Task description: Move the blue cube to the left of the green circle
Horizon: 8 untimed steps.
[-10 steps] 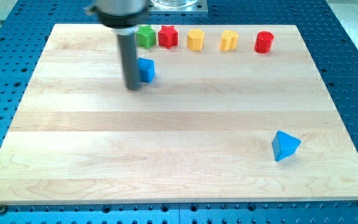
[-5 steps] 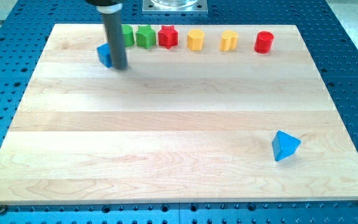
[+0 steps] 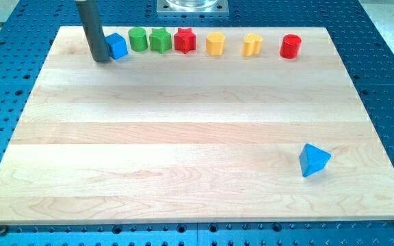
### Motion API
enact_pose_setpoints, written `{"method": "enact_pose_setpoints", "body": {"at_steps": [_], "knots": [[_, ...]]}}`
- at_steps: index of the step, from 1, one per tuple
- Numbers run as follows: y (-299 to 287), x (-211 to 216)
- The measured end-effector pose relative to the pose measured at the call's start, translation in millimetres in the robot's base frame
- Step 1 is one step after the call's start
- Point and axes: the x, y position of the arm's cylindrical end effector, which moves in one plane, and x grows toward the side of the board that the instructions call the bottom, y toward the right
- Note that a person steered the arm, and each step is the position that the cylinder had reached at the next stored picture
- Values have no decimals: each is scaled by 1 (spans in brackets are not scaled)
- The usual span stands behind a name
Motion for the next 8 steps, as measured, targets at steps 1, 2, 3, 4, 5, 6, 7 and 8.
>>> {"method": "enact_pose_setpoints", "body": {"at_steps": [1,2,3,4,5,6,7,8], "knots": [[0,-32],[-4,-61],[-45,-74],[-69,-14],[-15,13],[29,10],[29,-3],[29,-15]]}}
